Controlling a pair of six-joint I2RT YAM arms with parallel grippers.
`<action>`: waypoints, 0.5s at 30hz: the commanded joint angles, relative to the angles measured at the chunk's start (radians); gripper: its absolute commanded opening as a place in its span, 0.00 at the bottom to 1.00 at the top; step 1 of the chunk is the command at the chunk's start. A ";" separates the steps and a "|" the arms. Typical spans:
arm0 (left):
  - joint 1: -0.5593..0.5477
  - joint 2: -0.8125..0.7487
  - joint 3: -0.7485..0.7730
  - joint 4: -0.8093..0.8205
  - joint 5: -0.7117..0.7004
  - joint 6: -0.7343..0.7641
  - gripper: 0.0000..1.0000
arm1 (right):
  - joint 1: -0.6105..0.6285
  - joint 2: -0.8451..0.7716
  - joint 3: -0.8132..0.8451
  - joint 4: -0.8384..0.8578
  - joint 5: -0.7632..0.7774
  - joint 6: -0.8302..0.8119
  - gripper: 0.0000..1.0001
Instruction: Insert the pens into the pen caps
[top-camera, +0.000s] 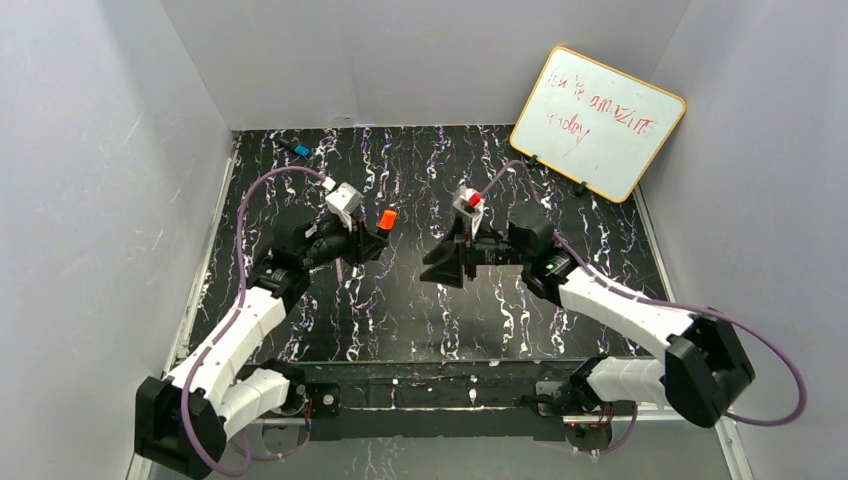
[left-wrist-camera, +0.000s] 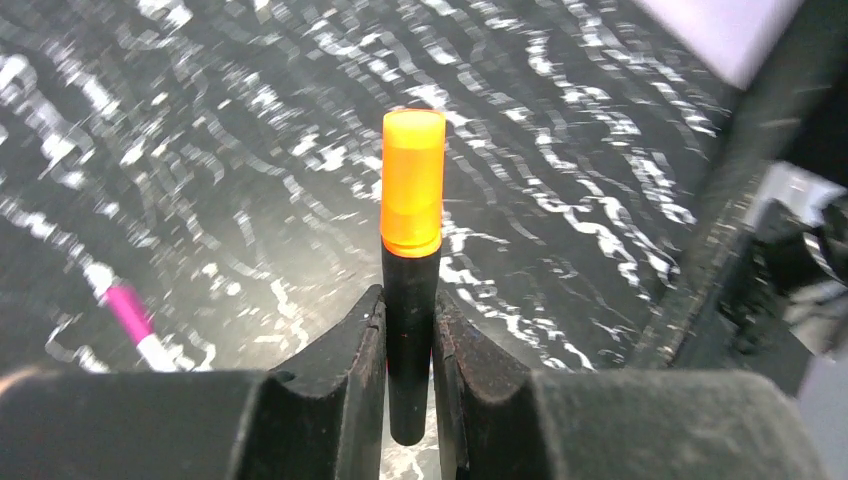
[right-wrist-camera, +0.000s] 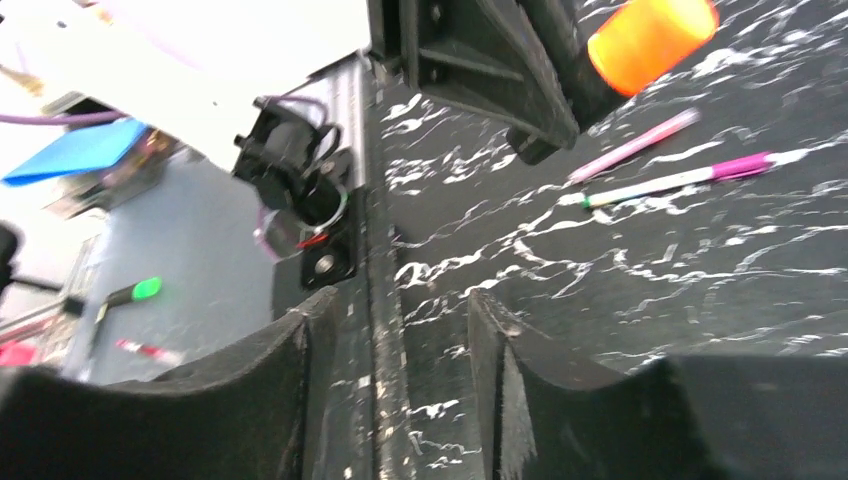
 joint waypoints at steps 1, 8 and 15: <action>0.003 0.079 0.095 -0.187 -0.299 -0.009 0.00 | -0.010 -0.089 -0.005 -0.085 0.179 -0.057 0.60; -0.027 0.296 0.261 -0.380 -0.485 -0.071 0.00 | -0.012 -0.136 0.000 -0.154 0.228 -0.078 0.61; -0.095 0.538 0.314 -0.468 -0.628 -0.106 0.00 | -0.014 -0.175 0.007 -0.210 0.267 -0.095 0.62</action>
